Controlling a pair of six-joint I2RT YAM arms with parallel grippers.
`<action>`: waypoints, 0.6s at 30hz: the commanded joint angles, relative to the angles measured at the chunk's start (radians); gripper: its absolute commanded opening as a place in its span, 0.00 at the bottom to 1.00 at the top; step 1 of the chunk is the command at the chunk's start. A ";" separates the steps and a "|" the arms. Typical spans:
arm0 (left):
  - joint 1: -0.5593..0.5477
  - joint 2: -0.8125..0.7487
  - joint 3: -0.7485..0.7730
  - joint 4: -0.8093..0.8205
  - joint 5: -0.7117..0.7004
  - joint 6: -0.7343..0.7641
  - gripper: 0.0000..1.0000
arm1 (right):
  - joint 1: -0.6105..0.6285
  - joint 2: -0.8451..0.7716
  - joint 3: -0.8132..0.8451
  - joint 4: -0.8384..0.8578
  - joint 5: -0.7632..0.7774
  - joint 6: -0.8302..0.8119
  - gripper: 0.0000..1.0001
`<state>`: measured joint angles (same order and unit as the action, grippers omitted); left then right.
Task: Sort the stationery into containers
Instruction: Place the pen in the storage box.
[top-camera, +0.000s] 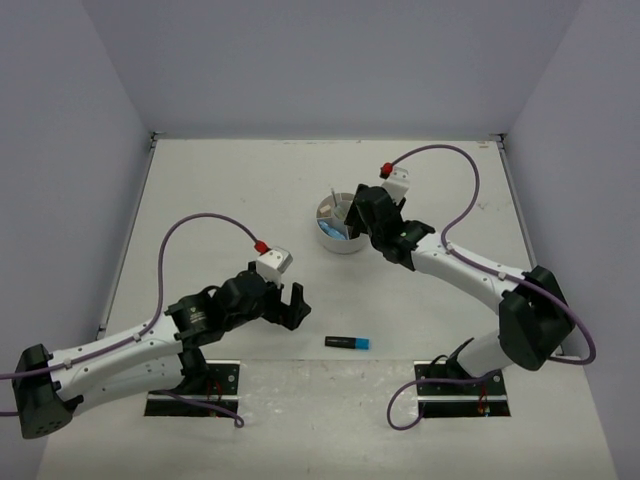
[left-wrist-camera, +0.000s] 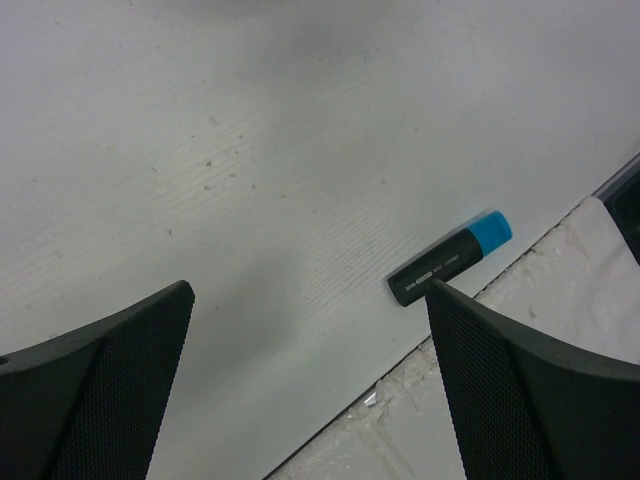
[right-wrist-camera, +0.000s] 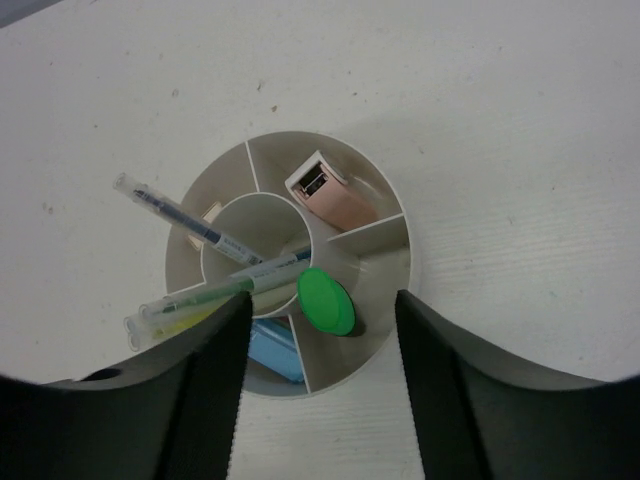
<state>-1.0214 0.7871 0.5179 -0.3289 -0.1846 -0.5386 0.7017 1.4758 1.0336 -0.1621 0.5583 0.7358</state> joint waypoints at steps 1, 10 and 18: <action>-0.003 0.052 0.005 0.073 0.076 0.020 1.00 | -0.001 -0.023 0.005 0.021 0.005 0.010 0.74; -0.234 0.375 0.157 0.071 0.016 0.129 1.00 | -0.002 -0.365 -0.105 -0.116 0.059 -0.050 0.87; -0.348 0.661 0.353 -0.051 -0.014 0.340 1.00 | -0.007 -0.668 -0.148 -0.278 -0.119 -0.161 0.89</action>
<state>-1.3603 1.3698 0.7925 -0.3113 -0.1468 -0.3361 0.6971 0.8529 0.9073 -0.3323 0.5247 0.6422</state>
